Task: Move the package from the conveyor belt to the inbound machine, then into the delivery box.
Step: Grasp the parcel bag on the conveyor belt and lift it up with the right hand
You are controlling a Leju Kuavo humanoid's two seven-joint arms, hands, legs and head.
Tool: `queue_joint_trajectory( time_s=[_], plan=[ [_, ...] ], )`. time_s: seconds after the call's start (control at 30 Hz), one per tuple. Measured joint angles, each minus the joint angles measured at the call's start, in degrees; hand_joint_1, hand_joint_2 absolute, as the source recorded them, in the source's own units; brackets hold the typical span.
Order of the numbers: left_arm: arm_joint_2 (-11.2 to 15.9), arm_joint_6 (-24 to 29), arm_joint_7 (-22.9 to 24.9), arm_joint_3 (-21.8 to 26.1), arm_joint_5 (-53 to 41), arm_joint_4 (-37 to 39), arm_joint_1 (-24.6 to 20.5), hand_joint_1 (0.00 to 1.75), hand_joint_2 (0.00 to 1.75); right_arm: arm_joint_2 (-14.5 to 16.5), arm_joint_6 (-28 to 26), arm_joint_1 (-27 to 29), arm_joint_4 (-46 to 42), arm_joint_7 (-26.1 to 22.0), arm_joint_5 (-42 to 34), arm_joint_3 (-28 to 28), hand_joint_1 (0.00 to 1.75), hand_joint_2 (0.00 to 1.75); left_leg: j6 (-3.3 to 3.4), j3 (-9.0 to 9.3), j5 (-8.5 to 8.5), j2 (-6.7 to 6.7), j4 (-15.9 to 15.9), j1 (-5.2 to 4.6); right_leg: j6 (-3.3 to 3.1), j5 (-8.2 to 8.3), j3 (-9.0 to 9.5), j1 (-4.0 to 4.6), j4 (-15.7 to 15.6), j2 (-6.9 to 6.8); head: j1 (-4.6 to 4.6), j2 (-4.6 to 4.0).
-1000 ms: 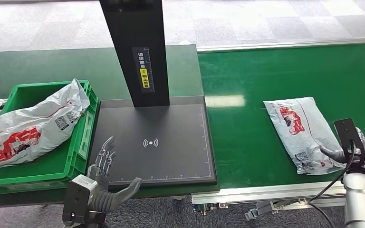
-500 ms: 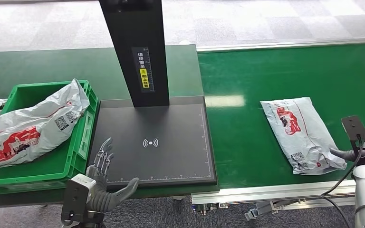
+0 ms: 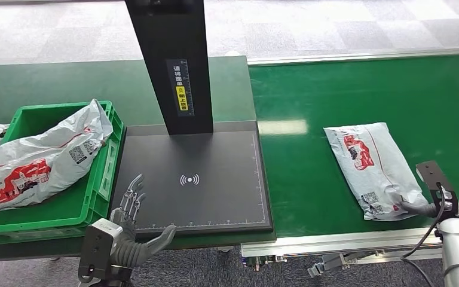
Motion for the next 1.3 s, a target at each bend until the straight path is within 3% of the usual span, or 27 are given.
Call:
queue_joint_trajectory(
  time_s=[0.23,0.6,0.93,1.1,1.3],
  plan=[
    [-0.13,0.16,-0.21,0.56,-0.36,0.0,0.31,0.0,1.75,1.14,-3.16,0.45,-1.87,-6.21,-1.7,0.08,0.0,1.75,0.0,-0.02,0.0,0.0,-0.02,0.0,0.0,0.0,0.02,0.01,0.01,0.0,0.01,0.0],
    [-0.34,1.12,-0.51,1.04,-0.25,0.0,0.27,0.0,1.75,5.48,-1.24,-4.02,-2.04,-6.25,1.92,6.4,0.0,1.75,-0.02,0.01,0.02,0.01,-0.02,0.01,0.0,0.0,0.04,0.01,0.03,0.01,0.0,0.0],
    [-1.27,-1.08,0.01,1.56,-1.37,-0.07,0.16,0.0,1.75,7.88,-7.7,-5.89,-4.65,-6.7,3.58,10.4,0.0,1.75,-0.01,-0.01,0.02,-0.03,-0.02,0.0,0.0,0.0,0.03,0.0,0.03,-0.02,0.0,0.0],
    [-1.69,-2.45,-0.16,1.79,-1.53,-0.02,-0.34,0.0,1.75,7.79,-4.95,-7.1,-5.28,-4.51,4.88,11.79,0.0,1.75,-0.02,0.02,0.02,-0.02,-0.01,0.0,0.0,0.0,0.03,0.0,0.03,-0.01,0.0,0.0],
    [-1.78,-3.6,-0.18,1.93,-1.87,0.79,-1.32,0.0,1.75,6.93,2.6,-7.26,-2.93,0.29,5.71,14.47,0.0,1.75,-0.02,0.03,0.02,-0.03,0.0,0.01,0.0,0.0,0.02,0.0,0.03,-0.02,0.0,0.0]
  ],
)
